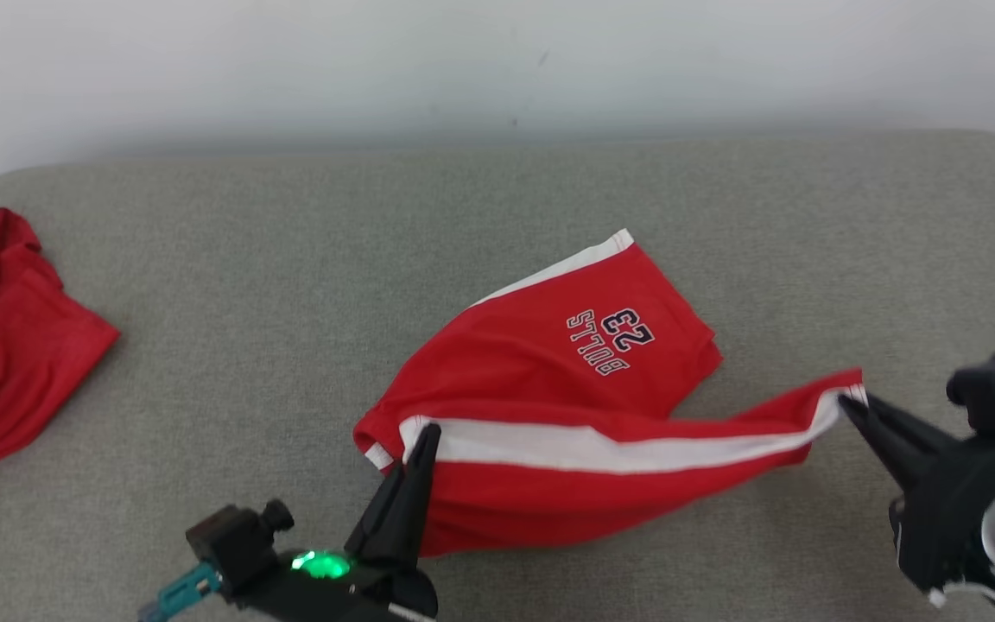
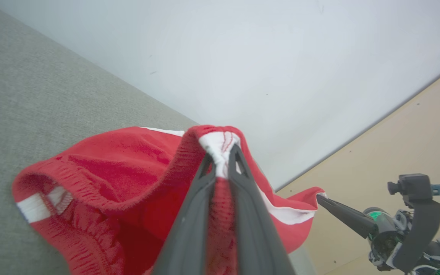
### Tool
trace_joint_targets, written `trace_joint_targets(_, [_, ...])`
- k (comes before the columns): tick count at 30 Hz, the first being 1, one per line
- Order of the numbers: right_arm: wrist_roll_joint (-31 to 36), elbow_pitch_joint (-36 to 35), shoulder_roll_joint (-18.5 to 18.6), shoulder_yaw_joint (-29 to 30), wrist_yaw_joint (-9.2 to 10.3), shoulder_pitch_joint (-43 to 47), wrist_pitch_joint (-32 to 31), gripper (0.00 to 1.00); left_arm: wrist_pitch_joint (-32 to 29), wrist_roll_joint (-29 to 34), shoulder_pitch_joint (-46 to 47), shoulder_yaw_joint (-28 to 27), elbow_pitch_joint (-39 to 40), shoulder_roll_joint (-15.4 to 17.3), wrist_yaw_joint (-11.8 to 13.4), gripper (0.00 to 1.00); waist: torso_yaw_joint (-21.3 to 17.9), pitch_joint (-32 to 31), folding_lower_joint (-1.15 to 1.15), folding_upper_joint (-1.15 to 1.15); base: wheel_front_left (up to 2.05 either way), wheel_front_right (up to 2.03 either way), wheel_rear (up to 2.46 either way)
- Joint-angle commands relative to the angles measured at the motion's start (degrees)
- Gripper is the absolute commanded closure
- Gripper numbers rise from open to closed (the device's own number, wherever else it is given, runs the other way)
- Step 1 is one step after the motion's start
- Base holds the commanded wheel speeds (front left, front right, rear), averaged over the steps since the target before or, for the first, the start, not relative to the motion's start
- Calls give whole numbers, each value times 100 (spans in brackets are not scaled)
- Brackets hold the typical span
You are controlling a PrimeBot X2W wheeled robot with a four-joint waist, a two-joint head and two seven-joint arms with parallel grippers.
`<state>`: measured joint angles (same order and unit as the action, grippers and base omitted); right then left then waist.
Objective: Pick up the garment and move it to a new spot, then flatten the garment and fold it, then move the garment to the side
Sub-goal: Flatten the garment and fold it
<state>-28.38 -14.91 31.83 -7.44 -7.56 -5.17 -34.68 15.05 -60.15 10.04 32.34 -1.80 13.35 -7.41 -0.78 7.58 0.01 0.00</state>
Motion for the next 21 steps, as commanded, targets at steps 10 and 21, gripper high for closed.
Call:
trace_joint_targets(10, [-94,1693,-101,-748,15,-1971,729,100,19,530,931,-644,-1031,-689,-11,100,345,678,-1,0,0,0,0])
trace_joint_targets(21, [75,3299,-271,-1565,15,-3737,1364,100,19,997,1440,-1195,-1635,-1034,-11,100,712,1173,-1,0,0,0,0])
